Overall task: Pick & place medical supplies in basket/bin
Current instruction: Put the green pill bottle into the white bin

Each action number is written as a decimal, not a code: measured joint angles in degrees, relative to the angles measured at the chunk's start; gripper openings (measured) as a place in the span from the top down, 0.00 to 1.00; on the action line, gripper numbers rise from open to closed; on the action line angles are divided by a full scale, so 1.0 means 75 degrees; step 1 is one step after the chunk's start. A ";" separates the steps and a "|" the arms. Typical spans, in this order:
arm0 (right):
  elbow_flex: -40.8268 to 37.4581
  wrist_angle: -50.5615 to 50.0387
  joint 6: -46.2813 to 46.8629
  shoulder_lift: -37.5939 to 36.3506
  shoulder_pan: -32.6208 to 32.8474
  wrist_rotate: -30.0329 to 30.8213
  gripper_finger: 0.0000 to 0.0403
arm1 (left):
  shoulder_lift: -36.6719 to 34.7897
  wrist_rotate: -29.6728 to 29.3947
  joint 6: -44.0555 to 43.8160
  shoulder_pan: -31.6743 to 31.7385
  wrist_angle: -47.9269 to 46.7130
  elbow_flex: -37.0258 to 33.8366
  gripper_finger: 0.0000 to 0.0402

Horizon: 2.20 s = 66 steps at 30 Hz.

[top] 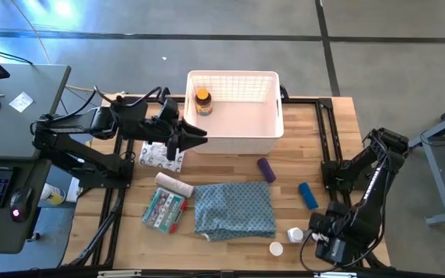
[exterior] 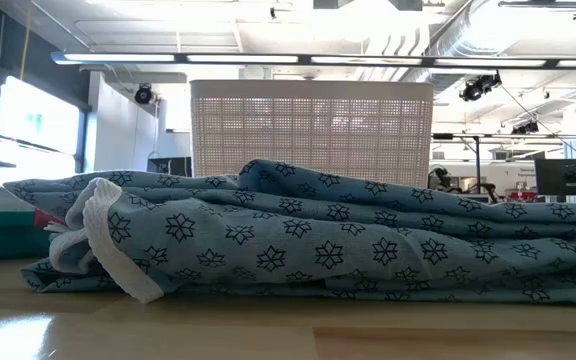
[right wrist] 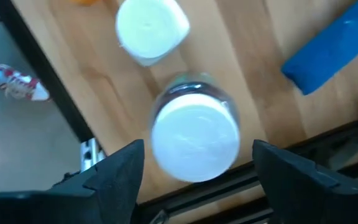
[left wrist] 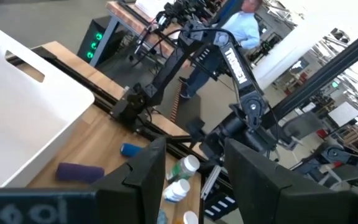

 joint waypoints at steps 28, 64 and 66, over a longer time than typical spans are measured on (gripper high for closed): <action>-0.1064 0.1608 0.0906 -0.0012 -0.0006 -0.0348 0.28 | -0.0003 0.0167 -0.0178 -0.0003 -0.0508 0.0000 0.50; -0.0367 0.0300 0.1010 -0.0520 -0.0596 -0.0457 0.46 | -0.0006 0.0308 -0.0178 0.0000 -0.0904 0.0000 0.50; 0.0011 -0.0237 0.1024 -0.0785 -0.0732 -0.0229 0.46 | -0.0018 0.0341 -0.0177 0.0000 -0.0903 0.0000 0.50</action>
